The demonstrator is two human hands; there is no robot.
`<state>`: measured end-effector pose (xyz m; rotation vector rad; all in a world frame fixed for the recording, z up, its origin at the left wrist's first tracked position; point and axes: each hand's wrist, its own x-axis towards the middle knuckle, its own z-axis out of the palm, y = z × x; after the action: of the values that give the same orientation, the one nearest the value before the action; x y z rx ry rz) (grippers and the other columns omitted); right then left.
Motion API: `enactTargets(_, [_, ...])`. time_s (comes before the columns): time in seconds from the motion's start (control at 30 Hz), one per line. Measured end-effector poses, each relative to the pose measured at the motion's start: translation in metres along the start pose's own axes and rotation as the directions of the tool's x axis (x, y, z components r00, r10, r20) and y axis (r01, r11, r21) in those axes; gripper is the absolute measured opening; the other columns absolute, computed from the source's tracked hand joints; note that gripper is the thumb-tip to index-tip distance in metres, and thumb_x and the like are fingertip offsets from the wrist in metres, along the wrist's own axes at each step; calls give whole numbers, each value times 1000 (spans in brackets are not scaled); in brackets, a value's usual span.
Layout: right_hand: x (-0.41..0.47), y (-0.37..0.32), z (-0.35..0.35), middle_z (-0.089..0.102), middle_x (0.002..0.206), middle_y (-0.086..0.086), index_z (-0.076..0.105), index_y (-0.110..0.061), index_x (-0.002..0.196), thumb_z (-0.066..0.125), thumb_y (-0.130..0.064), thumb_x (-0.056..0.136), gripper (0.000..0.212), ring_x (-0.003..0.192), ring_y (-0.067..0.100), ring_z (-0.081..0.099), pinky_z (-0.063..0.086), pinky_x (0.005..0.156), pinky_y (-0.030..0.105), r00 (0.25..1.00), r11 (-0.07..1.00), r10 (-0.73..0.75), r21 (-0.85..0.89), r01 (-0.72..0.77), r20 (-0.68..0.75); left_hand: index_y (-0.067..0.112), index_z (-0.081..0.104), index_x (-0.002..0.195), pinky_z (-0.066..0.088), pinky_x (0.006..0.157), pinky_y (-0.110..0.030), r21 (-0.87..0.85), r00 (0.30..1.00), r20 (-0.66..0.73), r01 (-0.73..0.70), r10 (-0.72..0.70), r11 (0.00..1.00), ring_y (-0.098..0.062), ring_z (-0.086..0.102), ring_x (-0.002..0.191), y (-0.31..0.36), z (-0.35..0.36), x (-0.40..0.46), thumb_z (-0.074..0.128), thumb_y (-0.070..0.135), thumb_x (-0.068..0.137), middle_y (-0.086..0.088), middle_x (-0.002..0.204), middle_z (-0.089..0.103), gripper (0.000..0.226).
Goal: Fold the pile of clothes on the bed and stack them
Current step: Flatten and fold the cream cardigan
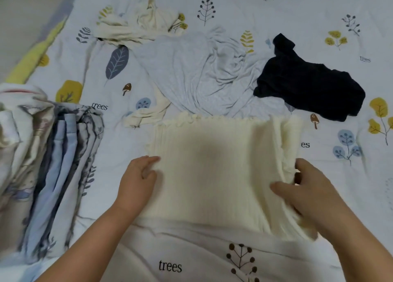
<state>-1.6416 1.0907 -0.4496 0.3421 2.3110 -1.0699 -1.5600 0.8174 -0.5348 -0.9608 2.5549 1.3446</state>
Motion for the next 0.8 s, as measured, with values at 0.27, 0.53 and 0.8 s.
enactTargets(0.27, [-16, -64, 129, 52, 74, -10, 40, -27, 91, 60, -25, 77, 25, 68, 19, 51, 35, 60, 27, 962, 943, -270, -213, 257, -33, 25, 65, 107, 34, 89, -14, -177, 997, 55, 57, -48, 982, -7, 50, 108, -14, -11, 4, 47, 11, 95, 3, 121, 55, 25])
enactTargets(0.53, [-5, -54, 207, 49, 123, 9, 28, -13, 136, 50, -11, 91, 50, 111, 23, 51, 39, 86, 27, 947, 866, -207, -404, 294, 245, 9, 68, 78, 42, 76, -29, -224, 959, 191, 249, -208, 942, -14, 62, 83, -2, -6, 22, 35, 45, 96, -6, 86, 67, 52])
enactTargets(0.8, [-21, -26, 145, 43, 138, 0, 53, -20, 128, 43, -9, 89, 42, 124, 10, 33, 18, 103, 9, 888, 847, -459, -315, 428, -25, 22, 47, 80, 34, 84, -36, 401, 965, 95, 186, -243, 897, -28, 39, 111, 18, 22, 37, 62, 62, 70, -5, 110, 38, 44])
